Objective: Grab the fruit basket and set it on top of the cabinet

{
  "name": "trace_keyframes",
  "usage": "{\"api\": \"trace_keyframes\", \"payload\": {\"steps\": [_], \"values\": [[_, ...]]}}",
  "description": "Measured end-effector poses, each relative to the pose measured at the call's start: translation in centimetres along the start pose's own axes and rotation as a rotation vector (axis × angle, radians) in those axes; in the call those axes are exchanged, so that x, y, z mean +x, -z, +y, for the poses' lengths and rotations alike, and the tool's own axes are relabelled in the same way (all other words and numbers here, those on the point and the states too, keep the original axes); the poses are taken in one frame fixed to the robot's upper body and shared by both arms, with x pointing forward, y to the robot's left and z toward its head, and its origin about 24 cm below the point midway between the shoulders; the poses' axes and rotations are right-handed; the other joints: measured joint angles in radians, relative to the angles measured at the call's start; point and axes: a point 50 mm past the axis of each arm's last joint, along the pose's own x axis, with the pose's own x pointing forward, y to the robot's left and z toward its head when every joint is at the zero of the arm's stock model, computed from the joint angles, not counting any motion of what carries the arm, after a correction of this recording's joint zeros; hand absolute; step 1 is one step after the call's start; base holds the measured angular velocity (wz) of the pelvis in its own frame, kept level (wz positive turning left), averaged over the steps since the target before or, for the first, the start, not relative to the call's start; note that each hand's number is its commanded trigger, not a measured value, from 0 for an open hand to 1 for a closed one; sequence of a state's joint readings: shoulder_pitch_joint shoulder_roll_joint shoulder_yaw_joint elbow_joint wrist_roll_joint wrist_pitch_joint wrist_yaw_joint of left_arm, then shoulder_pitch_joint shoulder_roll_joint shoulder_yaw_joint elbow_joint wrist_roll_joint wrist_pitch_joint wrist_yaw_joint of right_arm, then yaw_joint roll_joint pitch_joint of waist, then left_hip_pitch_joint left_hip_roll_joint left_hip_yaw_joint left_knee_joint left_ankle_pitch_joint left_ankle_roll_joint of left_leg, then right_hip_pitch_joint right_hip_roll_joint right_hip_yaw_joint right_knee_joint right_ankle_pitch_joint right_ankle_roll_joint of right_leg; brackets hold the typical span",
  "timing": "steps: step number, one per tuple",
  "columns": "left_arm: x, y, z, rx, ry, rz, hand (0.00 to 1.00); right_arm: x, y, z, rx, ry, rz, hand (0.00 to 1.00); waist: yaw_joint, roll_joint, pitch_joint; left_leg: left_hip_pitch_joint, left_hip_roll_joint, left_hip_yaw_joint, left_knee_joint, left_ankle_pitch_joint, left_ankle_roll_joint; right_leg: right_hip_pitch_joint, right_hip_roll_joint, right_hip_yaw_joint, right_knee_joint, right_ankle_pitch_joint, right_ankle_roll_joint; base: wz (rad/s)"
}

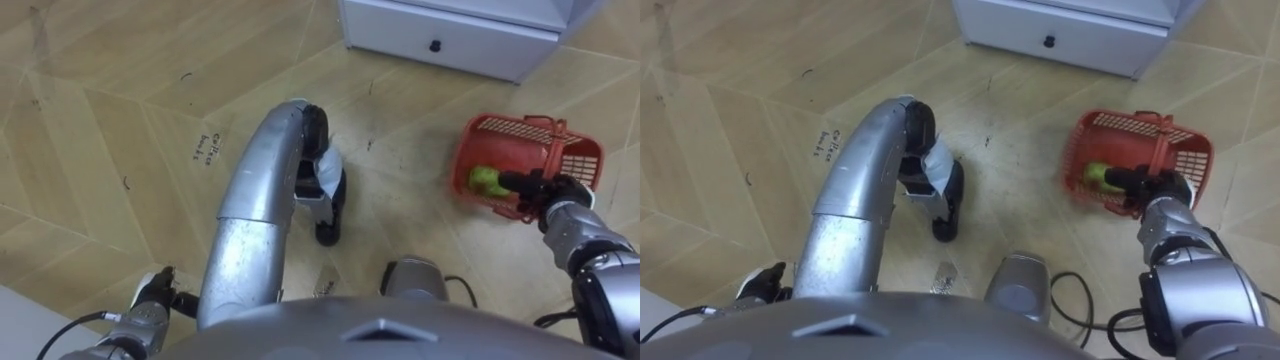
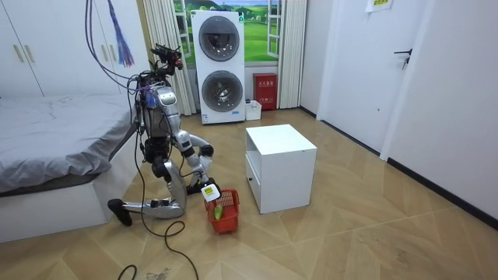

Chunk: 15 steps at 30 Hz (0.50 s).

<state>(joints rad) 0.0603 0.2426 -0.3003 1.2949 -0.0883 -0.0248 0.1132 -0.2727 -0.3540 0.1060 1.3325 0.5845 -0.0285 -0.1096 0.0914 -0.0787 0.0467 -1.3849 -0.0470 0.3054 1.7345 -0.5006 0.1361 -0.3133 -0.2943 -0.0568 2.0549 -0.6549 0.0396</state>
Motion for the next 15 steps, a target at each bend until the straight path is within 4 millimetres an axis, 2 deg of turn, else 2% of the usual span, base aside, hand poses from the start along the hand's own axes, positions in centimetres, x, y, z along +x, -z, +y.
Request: {"api": "trace_keyframes", "payload": {"steps": [8, 12, 15], "values": [[-0.02, 0.17, -0.07, -0.018, 0.011, 0.007, 0.0, -0.01, 0.47, -0.28, -0.005, 0.008, 0.02, 1.0, 0.001, -0.001, 0.0005, 0.002, 0.0, 0.0, 0.0, 0.0, 0.0, 0.002, 0.0, 0.0, 0.001, 0.0, 0.0, 0.0], [0.01, -0.04, -0.04, -0.02, 0.014, 0.002, 0.0, -0.01, 0.43, -0.23, -0.012, -0.001, 0.019, 1.0, -0.001, -0.012, 0.006, 0.002, 0.0, -0.002, 0.0, 0.0, 0.0, 0.003, 0.001, 0.002, 0.0, 0.0, 0.0, 0.0], [0.03, -0.36, -0.02, -0.022, 0.015, -0.01, 0.0, 0.0, 0.28, -0.12, -0.011, -0.008, 0.013, 1.0, -0.001, -0.019, 0.0073, 0.003, -0.003, -0.005, 0.004, 0.0, 0.0, 0.007, 0.005, 0.004, -0.002, 0.0, 0.0, 0.0]]}}
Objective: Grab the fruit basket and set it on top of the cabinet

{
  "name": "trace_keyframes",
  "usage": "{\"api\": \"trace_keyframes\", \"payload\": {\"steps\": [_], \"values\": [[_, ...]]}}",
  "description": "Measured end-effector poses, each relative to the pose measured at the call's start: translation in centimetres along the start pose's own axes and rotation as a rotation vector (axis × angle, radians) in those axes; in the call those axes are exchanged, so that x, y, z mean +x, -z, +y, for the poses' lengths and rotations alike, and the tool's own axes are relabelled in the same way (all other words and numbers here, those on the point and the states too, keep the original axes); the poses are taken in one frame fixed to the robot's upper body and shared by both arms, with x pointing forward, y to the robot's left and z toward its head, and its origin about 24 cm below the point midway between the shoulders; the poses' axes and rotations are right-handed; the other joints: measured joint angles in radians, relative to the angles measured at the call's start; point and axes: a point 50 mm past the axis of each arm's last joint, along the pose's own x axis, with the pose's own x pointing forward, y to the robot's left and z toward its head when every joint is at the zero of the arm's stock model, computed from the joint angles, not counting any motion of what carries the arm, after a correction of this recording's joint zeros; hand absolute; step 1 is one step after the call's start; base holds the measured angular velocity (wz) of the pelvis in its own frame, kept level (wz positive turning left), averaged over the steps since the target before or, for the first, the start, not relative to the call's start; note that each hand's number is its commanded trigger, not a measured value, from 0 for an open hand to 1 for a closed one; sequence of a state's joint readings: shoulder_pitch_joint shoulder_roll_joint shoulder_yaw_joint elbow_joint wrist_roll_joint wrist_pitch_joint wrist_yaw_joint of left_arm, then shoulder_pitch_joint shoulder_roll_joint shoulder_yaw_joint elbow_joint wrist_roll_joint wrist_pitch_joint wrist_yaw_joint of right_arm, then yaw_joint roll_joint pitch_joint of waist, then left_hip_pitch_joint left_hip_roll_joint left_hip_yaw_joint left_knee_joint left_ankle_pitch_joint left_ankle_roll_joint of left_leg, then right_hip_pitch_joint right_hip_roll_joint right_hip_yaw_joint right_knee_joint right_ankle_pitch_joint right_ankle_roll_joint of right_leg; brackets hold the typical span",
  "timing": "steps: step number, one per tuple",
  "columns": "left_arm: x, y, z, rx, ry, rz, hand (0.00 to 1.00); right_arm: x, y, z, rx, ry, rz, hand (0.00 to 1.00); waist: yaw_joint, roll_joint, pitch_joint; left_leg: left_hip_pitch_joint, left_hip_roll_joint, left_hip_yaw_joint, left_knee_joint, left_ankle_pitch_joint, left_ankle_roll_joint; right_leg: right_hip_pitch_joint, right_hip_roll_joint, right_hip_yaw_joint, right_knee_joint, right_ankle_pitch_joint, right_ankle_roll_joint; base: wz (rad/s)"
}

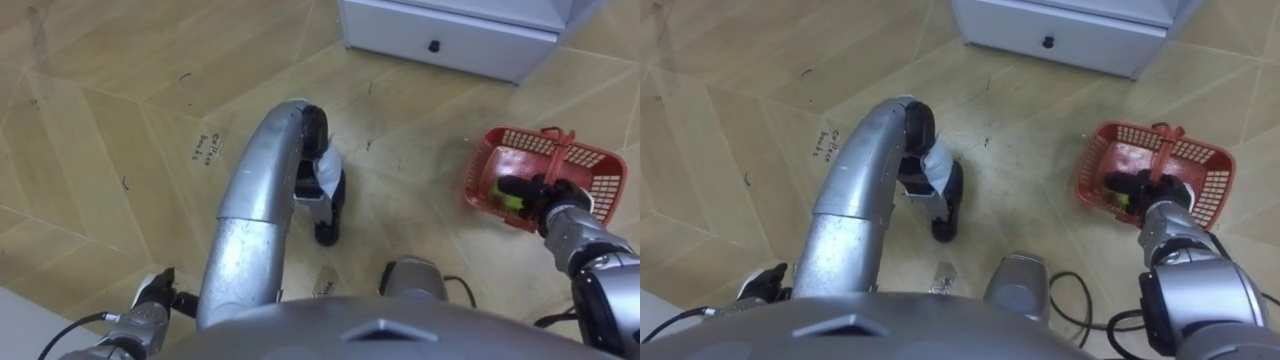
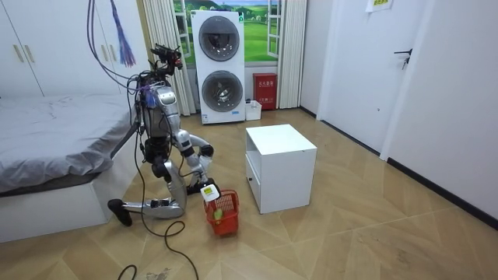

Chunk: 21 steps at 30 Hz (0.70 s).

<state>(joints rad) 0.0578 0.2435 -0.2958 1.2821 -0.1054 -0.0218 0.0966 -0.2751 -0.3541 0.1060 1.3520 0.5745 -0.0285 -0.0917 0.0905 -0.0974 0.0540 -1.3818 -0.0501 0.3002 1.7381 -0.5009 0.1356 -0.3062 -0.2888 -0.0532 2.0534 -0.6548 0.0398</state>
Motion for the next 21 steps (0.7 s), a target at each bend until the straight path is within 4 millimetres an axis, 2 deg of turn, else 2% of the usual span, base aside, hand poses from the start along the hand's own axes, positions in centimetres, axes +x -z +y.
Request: {"api": "trace_keyframes", "payload": {"steps": [4, 6, 9, 10, 12, 14, 15, 16, 18, 19, 21], "values": [[0.0, -0.7, 0.0, -0.016, 0.007, -0.029, 0.0, 0.0, -0.5, 0.3, 0.003, -0.013, -0.021, 1.0, -0.004, -0.013, 0.0042, 0.01, -0.008, -0.005, 0.004, -0.001, -0.001, 0.016, 0.002, 0.0, -0.001, -0.001, -0.002, 0.0], [0.1, -1.3, 0.1, -0.023, 0.008, -0.037, 0.0, 0.0, -1.4, 0.8, -0.003, -0.032, -0.057, 1.0, -0.008, -0.024, 0.0017, 0.016, -0.009, -0.014, 0.01, -0.002, -0.001, 0.031, 0.006, 0.0, 0.0, -0.002, -0.004, -0.05], [0.2, -2.1, 0.6, -0.048, -0.006, -0.048, 0.0, -0.1, -2.5, 1.6, -0.021, -0.059, -0.108, 1.0, -0.008, -0.026, 0.0005, 0.016, -0.015, -0.048, 0.033, -0.008, -0.01, 0.046, 0.031, 0.003, 0.0, -0.003, -0.005, -0.15], [0.3, -2.6, 0.9, -0.055, -0.015, -0.056, 0.0, -0.2, -3.0, 2.0, -0.026, -0.069, -0.13, 1.0, -0.009, -0.028, -0.0026, 0.017, -0.016, -0.057, 0.041, -0.011, -0.009, 0.049, 0.039, 0.002, -0.001, -0.003, -0.005, -0.08], [0.4, -3.9, 1.5, -0.061, -0.029, -0.088, 0.0, -0.3, -3.8, 2.4, -0.062, -0.077, -0.169, 1.0, -0.017, -0.043, -0.0032, 0.017, -0.015, -0.068, 0.053, -0.014, -0.003, 0.059, 0.053, 0.002, -0.001, -0.005, -0.002, -0.06], [0.4, -4.4, 1.6, -0.071, -0.033, -0.097, 0.0, -0.6, -4.7, 2.9, -0.088, -0.085, -0.215, 1.0, -0.029, -0.044, -0.0038, 0.017, -0.011, -0.072, 0.06, -0.018, 0.006, 0.062, 0.064, 0.008, -0.002, -0.01, -0.003, -0.11], [0.4, -4.8, 1.8, -0.077, -0.039, -0.107, 0.0, -0.7, -5.3, 3.3, -0.098, -0.099, -0.243, 1.0, -0.032, -0.044, -0.0046, 0.015, -0.007, -0.072, 0.06, -0.018, 0.009, 0.064, 0.078, 0.021, -0.011, -0.028, -0.004, -0.17], [0.4, -5.0, 1.9, -0.08, -0.041, -0.111, 0.0, -0.8, -5.5, 3.4, -0.108, -0.104, -0.256, 1.0, -0.032, -0.042, -0.0049, 0.015, 0.0, -0.072, 0.058, -0.018, 0.012, 0.063, 0.087, 0.029, -0.018, -0.038, -0.006, -0.16], [0.4, -5.4, 2.0, -0.092, -0.052, -0.121, 0.0, -0.9, -5.9, 3.7, -0.124, -0.113, -0.266, 1.0, -0.036, -0.028, -0.008, 0.034, 0.009, -0.072, 0.01, -0.005, 0.034, 0.059, 0.12, 0.053, -0.093, -0.055, 0.0, -0.1], [0.4, -5.5, 1.9, -0.09, -0.052, -0.124, 0.0, -1.0, -5.9, 3.8, -0.127, -0.116, -0.265, 1.0, -0.034, -0.021, -0.0098, 0.046, 0.01, -0.073, -0.016, -0.002, 0.035, 0.056, 0.124, 0.058, -0.129, -0.055, 0.0, -0.26], [0.3, -5.0, 1.3, -0.112, -0.041, -0.116, 0.0, -1.2, -6.5, 4.3, -0.117, -0.139, -0.275, 1.0, -0.029, 0.004, -0.0246, 0.124, 0.026, -0.077, -0.173, 0.017, 0.032, 0.055, 0.124, 0.081, -0.364, -0.051, 0.001, -0.58]]}}
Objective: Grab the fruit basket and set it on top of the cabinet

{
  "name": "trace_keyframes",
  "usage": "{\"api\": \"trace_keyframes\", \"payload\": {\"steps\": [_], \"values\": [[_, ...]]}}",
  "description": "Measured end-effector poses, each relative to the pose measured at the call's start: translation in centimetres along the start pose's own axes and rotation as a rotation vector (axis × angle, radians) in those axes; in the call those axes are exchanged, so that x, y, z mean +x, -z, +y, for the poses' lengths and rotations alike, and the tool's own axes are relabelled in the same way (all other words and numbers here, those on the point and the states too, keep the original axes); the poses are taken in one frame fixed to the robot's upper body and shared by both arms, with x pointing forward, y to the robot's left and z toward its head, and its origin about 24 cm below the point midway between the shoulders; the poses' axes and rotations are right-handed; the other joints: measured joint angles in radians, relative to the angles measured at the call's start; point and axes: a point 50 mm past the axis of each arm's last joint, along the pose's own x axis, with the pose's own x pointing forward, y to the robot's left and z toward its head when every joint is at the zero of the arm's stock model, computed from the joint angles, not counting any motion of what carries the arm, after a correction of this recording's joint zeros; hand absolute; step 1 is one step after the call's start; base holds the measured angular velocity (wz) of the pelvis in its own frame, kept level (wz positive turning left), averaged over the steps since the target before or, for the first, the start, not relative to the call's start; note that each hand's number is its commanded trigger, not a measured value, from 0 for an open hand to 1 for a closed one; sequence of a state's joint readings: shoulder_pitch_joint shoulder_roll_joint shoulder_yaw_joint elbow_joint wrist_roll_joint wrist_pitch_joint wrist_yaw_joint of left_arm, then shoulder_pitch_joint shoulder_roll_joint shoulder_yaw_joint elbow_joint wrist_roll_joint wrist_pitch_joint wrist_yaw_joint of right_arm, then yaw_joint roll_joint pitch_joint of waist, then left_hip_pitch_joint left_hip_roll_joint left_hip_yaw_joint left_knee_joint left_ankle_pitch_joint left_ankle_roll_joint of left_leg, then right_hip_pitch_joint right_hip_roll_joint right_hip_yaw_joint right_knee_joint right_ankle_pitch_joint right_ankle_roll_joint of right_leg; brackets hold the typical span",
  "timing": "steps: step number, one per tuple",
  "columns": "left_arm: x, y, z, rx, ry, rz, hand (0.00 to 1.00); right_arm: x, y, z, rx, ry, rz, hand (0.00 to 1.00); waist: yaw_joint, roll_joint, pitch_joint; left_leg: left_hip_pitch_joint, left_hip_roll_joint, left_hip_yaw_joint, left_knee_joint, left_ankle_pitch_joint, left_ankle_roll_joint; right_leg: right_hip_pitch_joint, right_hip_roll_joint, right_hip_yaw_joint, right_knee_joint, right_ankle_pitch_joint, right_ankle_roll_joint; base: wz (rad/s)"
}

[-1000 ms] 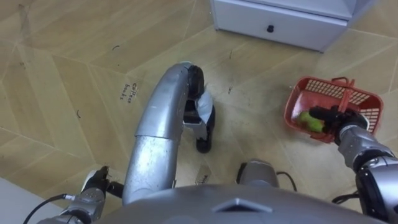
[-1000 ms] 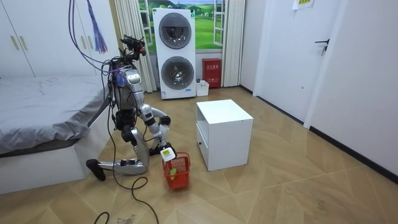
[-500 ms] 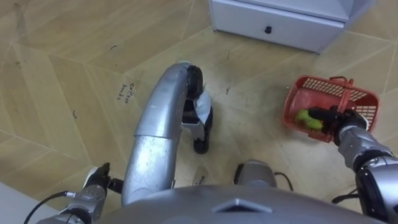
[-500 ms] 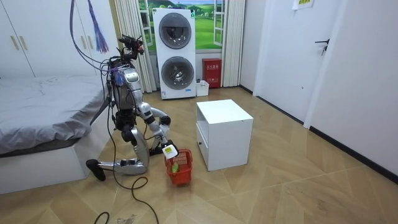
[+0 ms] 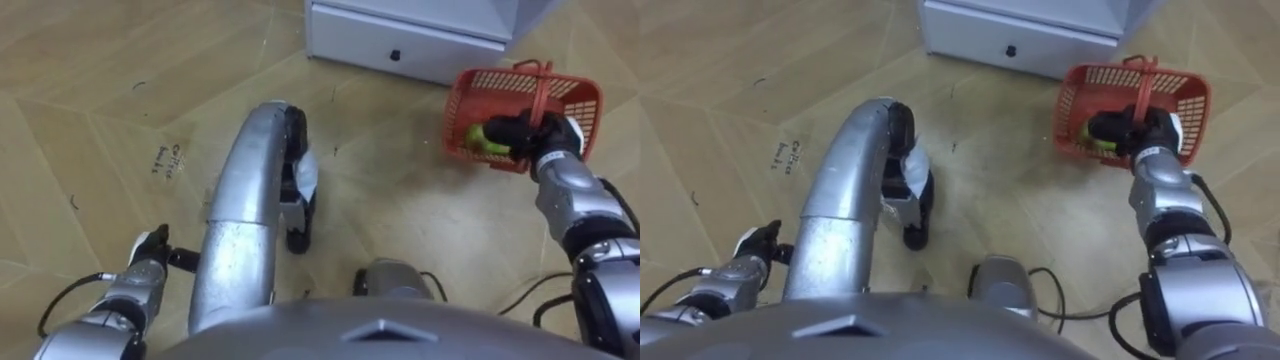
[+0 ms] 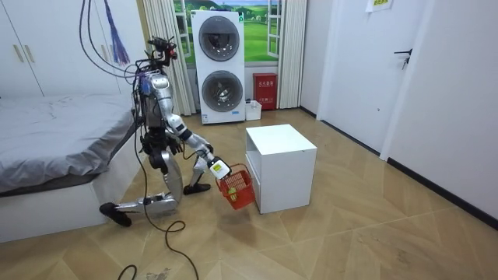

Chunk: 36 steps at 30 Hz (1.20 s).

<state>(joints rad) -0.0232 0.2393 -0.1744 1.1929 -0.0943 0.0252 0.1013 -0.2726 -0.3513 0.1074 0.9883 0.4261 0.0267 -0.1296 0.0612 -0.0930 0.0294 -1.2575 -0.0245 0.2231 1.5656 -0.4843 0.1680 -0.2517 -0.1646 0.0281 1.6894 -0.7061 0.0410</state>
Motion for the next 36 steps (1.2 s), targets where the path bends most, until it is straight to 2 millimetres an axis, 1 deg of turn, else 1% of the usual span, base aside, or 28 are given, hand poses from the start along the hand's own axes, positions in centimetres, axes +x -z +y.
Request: {"api": "trace_keyframes", "payload": {"steps": [1, 2, 3, 4, 5, 6, 7, 8, 9, 10, 11, 12, 13, 14, 15, 16, 17, 18, 19, 21, 22, 24, 26, 30, 33, 36], "values": [[-0.1, 0.4, 0.0, -0.011, -0.004, 0.008, 0.0, -0.1, -0.3, 0.2, 0.006, -0.01, -0.009, 1.0, 0.0, 0.001, -0.0003, 0.034, -0.002, 0.002, -0.06, 0.009, -0.001, 0.012, -0.003, 0.007, -0.087, 0.01, 0.001, -0.66], [-0.3, 1.6, 0.1, -0.033, -0.019, 0.034, 0.0, -0.2, -0.8, 0.7, 0.009, -0.03, -0.031, 1.0, 0.001, -0.003, -0.0013, 0.11, -0.005, 0.014, -0.182, 0.028, 0.0, 0.033, -0.01, 0.011, -0.24, 0.073, 0.022, -0.5], [-0.3, 1.9, 0.1, -0.047, -0.028, 0.04, 0.0, -0.2, -1.1, 0.8, 0.01, -0.036, -0.046, 1.0, -0.001, -0.002, -0.0012, 0.153, -0.006, 0.018, -0.244, 0.041, 0.0, 0.04, -0.013, 0.014, -0.307, 0.129, 0.024, -0.59], [-0.6, 2.9, 0.3, -0.062, -0.046, 0.066, 0.0, -0.4, -1.5, 0.9, 0.018, -0.042, -0.072, 1.0, 0.001, -0.005, -0.0037, 0.237, -0.009, 0.028, -0.375, 0.069, 0.005, 0.046, -0.022, 0.015, -0.423, 0.271, 0.025, -0.52], [-0.7, 3.3, 0.6, -0.064, -0.067, 0.071, 0.0, -0.7, -1.8, 1.2, 0.02, -0.045, -0.1, 1.0, 0.003, -0.004, -0.0039, 0.317, -0.011, 0.025, -0.499, 0.1, 0.003, 0.04, -0.017, 0.016, -0.501, 0.423, 0.04, -0.6], [-0.7, 3.4, 0.9, -0.06, -0.093, 0.071, 0.0, -0.9, -1.7, 1.6, 0.012, -0.056, -0.112, 1.0, 0.001, -0.003, -0.0043, 0.403, -0.007, 0.016, -0.612, 0.128, -0.004, 0.02, -0.008, -0.002, -0.539, 0.447, 0.042, -0.46], [-0.8, 3.6, 1.1, -0.053, -0.105, 0.072, 0.0, -1.0, -1.6, 1.9, 0.008, -0.06, -0.116, 1.0, -0.002, -0.004, -0.0045, 0.449, -0.007, 0.015, -0.671, 0.143, -0.007, 0.006, -0.007, -0.015, -0.539, 0.434, 0.043, -0.52], [-0.8, 3.7, 1.0, -0.053, -0.121, 0.071, 0.0, -1.2, -1.5, 2.2, -0.014, -0.067, -0.129, 1.0, 0.002, -0.003, -0.0055, 0.543, -0.006, 0.015, -0.776, 0.17, -0.016, -0.031, -0.007, -0.047, -0.547, 0.39, 0.035, -0.47], [-0.8, 3.6, 1.0, -0.054, -0.132, 0.062, 0.0, -1.4, -1.7, 2.4, -0.027, -0.073, -0.145, 1.0, 0.002, 0.001, -0.0073, 0.628, -0.003, 0.016, -0.878, 0.198, -0.022, -0.064, -0.005, -0.077, -0.587, 0.348, 0.035, -0.46], [-0.8, 3.6, 1.0, -0.054, -0.137, 0.057, 0.0, -1.5, -1.7, 2.4, -0.029, -0.073, -0.151, 1.0, 0.002, 0.003, -0.01, 0.666, 0.001, 0.017, -0.922, 0.211, -0.024, -0.074, -0.003, -0.091, -0.62, 0.332, 0.037, -0.37], [-0.9, 3.6, 0.9, -0.056, -0.151, 0.049, 0.0, -1.6, -2.0, 2.4, -0.027, -0.074, -0.167, 1.0, 0.003, 0.008, -0.0121, 0.737, 0.012, 0.019, -0.991, 0.229, -0.034, -0.095, -0.001, -0.118, -0.717, 0.311, 0.041, -0.36], [-0.9, 3.7, 0.8, -0.057, -0.161, 0.044, 0.0, -1.8, -2.3, 2.5, -0.033, -0.078, -0.185, 1.0, 0.004, 0.009, -0.0124, 0.792, 0.021, 0.023, -1.038, 0.238, -0.042, -0.103, -0.001, -0.141, -0.842, 0.311, 0.038, -0.34], [-1.0, 3.6, 0.7, -0.057, -0.163, 0.038, 0.0, -1.9, -2.4, 2.5, -0.033, -0.08, -0.195, 1.0, 0.003, 0.008, -0.0129, 0.814, 0.025, 0.026, -1.054, 0.24, -0.046, -0.103, -0.001, -0.149, -0.907, 0.314, 0.039, -0.21], [-1.0, 3.4, 0.6, -0.063, -0.162, 0.028, 0.0, -2.3, -2.7, 2.7, -0.029, -0.086, -0.22, 1.0, 0.002, 0.004, -0.0159, 0.846, 0.027, 0.028, -1.08, 0.245, -0.054, -0.097, 0.001, -0.172, -1.052, 0.337, 0.031, -0.06], [-1.0, 3.0, 0.4, -0.071, -0.158, 0.011, 0.0, -2.7, -3.2, 2.9, -0.025, -0.101, -0.257, 1.0, 0.002, 0.001, -0.0183, 0.863, 0.029, 0.027, -1.09, 0.248, -0.06, -0.098, 0.011, -0.177, -1.162, 0.407, 0.017, 0.0], [-1.0, 2.8, 0.3, -0.074, -0.155, 0.005, 0.0, -2.9, -3.4, 3.0, -0.023, -0.105, -0.27, 1.0, 0.0, 0.004, -0.0216, 0.872, 0.032, 0.024, -1.095, 0.254, -0.069, -0.087, 0.013, -0.185, -1.18, 0.417, 0.015, -0.09], [-1.0, 2.6, 0.1, -0.078, -0.15, -0.005, 0.0, -3.2, -3.9, 3.2, -0.016, -0.12, -0.297, 1.0, 0.005, 0.003, -0.024, 0.896, 0.038, 0.022, -1.131, 0.264, -0.085, -0.056, 0.026, -0.194, -1.231, 0.434, 0.002, -0.04], [-1.0, 2.3, 0.1, -0.083, -0.149, -0.017, 0.0, -3.5, -4.5, 3.4, -0.008, -0.13, -0.325, 1.0, 0.003, 0.011, -0.0238, 0.915, 0.043, 0.009, -1.158, 0.275, -0.096, -0.022, 0.04, -0.209, -1.275, 0.452, -0.005, 0.0], [-1.0, 2.4, 0.2, -0.089, -0.15, -0.018, 0.0, -3.6, -4.6, 3.5, -0.005, -0.135, -0.334, 1.0, -0.001, 0.012, -0.0238, 0.927, 0.045, 0.003, -1.171, 0.28, -0.1, -0.005, 0.045, -0.215, -1.296, 0.458, -0.009, 0.15], [-1.1, 2.8, 0.4, -0.105, -0.159, -0.007, 0.0, -4.2, -5.1, 3.7, 0.015, -0.153, -0.365, 1.0, 0.001, 0.01, -0.0243, 0.98, 0.048, -0.002, -1.221, 0.293, -0.117, 0.056, 0.06, -0.23, -1.352, 0.469, -0.019, 0.1], [-1.2, 2.9, 0.4, -0.108, -0.161, -0.003, 0.0, -4.3, -5.3, 3.8, 0.02, -0.162, -0.376, 1.0, 0.001, 0.01, -0.0241, 0.99, 0.049, -0.004, -1.229, 0.296, -0.121, 0.067, 0.062, -0.233, -1.364, 0.471, -0.022, 0.05], [-1.4, 3.4, 0.6, -0.124, -0.166, 0.009, 0.0, -4.9, -6.0, 4.1, 0.032, -0.192, -0.413, 1.0, 0.0, 0.012, -0.0245, 1.022, 0.053, -0.007, -1.251, 0.302, -0.13, 0.104, 0.075, -0.24, -1.402, 0.477, -0.03, 0.04], [-1.5, 3.8, 0.7, -0.14, -0.168, 0.016, 0.0, -5.1, -6.5, 4.3, 0.041, -0.21, -0.434, 1.0, 0.002, 0.012, -0.0245, 1.044, 0.053, -0.007, -1.266, 0.305, -0.136, 0.128, 0.08, -0.242, -1.42, 0.48, -0.033, 0.0], [-1.8, 5.2, 0.9, -0.16, -0.168, 0.056, 0.0, -5.7, -7.3, 4.7, 0.034, -0.251, -0.474, 1.0, 0.001, 0.011, -0.0248, 1.085, 0.05, -0.009, -1.286, 0.309, -0.143, 0.169, 0.092, -0.243, -1.436, 0.48, -0.034, -0.01], [-2.0, 5.7, 0.9, -0.13, -0.169, 0.075, 0.0, -6.2, -8.1, 4.9, 0.023, -0.271, -0.514, 1.0, 0.002, 0.009, -0.025, 1.101, 0.05, -0.011, -1.3, 0.312, -0.148, 0.18, 0.094, -0.242, -1.438, 0.48, -0.034, -0.03], [-2.0, 5.9, 0.7, -0.12, -0.164, 0.079, 0.0, -6.3, -8.3, 5.0, 0.018, -0.283, -0.521, 1.0, 0.005, 0.005, -0.026, 1.128, 0.048, -0.017, -1.313, 0.314, -0.15, 0.205, 0.095, -0.244, -1.453, 0.48, -0.034, 0.03]]}}
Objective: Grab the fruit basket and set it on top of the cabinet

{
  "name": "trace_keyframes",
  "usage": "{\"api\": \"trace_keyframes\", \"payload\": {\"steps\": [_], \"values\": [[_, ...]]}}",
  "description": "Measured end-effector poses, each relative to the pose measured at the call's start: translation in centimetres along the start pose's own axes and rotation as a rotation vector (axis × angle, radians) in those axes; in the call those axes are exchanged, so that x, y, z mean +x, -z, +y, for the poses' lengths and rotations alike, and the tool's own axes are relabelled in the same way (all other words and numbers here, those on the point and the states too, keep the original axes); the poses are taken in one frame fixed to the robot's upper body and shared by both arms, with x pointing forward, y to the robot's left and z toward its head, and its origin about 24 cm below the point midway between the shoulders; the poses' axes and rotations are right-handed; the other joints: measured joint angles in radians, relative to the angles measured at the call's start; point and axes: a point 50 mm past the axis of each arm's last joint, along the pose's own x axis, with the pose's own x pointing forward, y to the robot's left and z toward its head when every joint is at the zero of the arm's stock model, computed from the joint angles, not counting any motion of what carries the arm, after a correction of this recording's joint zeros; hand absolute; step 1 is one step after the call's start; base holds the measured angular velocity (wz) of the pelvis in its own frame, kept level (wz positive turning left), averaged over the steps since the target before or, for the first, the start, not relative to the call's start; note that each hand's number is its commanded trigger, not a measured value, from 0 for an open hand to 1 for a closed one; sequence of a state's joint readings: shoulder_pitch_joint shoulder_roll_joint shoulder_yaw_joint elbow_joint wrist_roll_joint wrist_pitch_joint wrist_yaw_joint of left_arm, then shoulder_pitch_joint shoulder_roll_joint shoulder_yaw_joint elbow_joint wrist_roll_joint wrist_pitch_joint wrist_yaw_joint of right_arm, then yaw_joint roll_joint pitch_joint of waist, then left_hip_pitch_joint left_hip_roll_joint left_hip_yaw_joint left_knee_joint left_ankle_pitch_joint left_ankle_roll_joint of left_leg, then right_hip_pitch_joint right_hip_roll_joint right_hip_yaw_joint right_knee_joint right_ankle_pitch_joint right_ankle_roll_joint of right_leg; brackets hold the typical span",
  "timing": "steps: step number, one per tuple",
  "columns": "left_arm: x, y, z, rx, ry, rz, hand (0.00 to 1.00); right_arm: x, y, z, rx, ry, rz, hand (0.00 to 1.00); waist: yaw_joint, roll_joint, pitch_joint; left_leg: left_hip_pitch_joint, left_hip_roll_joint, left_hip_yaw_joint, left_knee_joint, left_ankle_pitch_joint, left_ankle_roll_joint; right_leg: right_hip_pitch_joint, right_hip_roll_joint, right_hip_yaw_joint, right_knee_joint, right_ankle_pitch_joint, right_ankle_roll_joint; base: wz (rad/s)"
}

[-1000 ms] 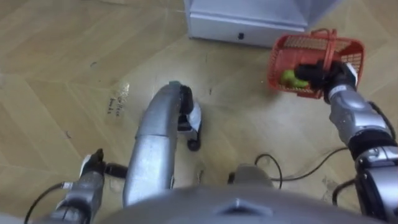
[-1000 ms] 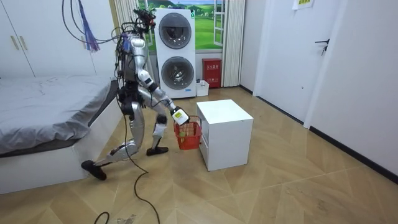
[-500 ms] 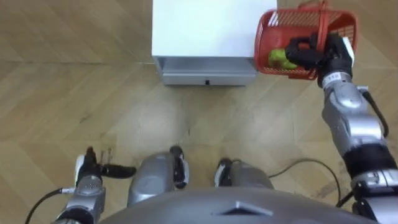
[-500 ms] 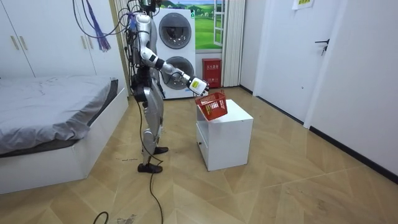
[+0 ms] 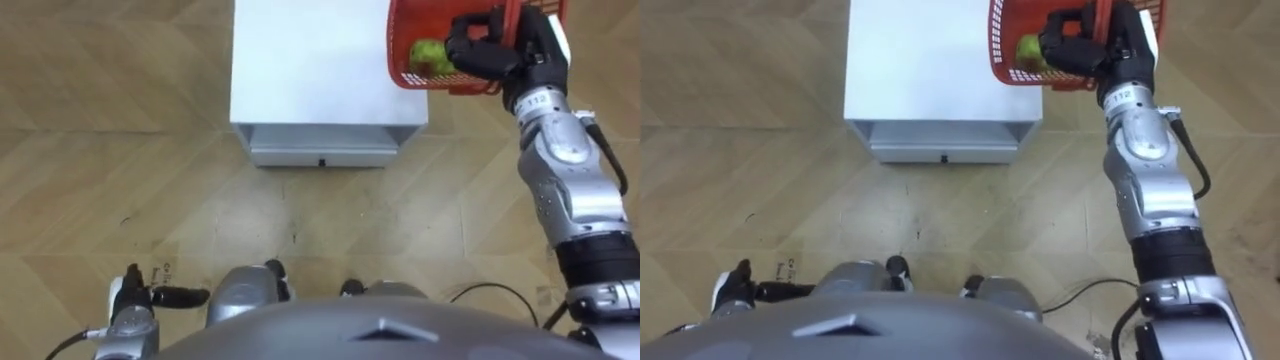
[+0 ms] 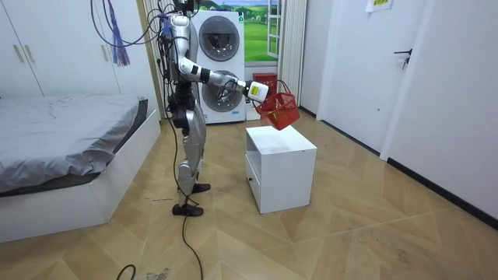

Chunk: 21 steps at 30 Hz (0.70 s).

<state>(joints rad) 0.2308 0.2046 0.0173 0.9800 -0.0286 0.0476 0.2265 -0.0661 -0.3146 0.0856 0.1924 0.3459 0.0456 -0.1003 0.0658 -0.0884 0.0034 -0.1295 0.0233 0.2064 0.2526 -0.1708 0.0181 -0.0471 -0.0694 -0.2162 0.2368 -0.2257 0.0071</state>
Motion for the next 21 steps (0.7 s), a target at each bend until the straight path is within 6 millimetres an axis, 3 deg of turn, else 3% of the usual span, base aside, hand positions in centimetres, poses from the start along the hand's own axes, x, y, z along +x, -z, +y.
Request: {"api": "trace_keyframes", "payload": {"steps": [4, 7, 14, 21], "values": [[0.0, 0.2, -0.3, 0.002, 0.023, 0.012, 0.0, 0.0, -0.1, 0.1, -0.016, -0.027, -0.003, 1.0, 0.003, -0.004, 0.0014, 0.002, -0.004, -0.016, -0.001, 0.001, -0.001, 0.013, 0.001, -0.008, 0.0, 0.0, 0.0, 0.08], [-0.1, 0.4, -0.6, 0.007, 0.038, 0.021, 0.0, 0.0, 0.1, 0.4, -0.021, -0.057, 0.002, 1.0, 0.028, -0.004, 0.0016, 0.006, -0.004, -0.018, -0.002, 0.001, -0.002, 0.013, 0.0, -0.011, -0.001, 0.001, -0.002, 0.02], [-0.4, 1.6, -0.4, 0.117, 0.036, 0.048, 0.0, 0.3, 1.4, 0.4, 0.006, -0.058, 0.066, 1.0, 0.057, -0.007, 0.0026, 0.009, -0.018, -0.066, -0.001, 0.007, 0.001, 0.045, -0.009, -0.069, -0.01, 0.003, -0.001, 0.2], [-0.6, 2.6, -0.2, 0.202, 0.034, 0.091, 0.0, 1.6, 2.4, 0.0, 0.024, -0.035, 0.144, 1.0, 0.098, -0.005, 0.0041, -0.005, -0.02, -0.084, 0.001, 0.012, 0.003, 0.05, -0.016, -0.096, -0.016, 0.003, 0.001, 0.11]]}}
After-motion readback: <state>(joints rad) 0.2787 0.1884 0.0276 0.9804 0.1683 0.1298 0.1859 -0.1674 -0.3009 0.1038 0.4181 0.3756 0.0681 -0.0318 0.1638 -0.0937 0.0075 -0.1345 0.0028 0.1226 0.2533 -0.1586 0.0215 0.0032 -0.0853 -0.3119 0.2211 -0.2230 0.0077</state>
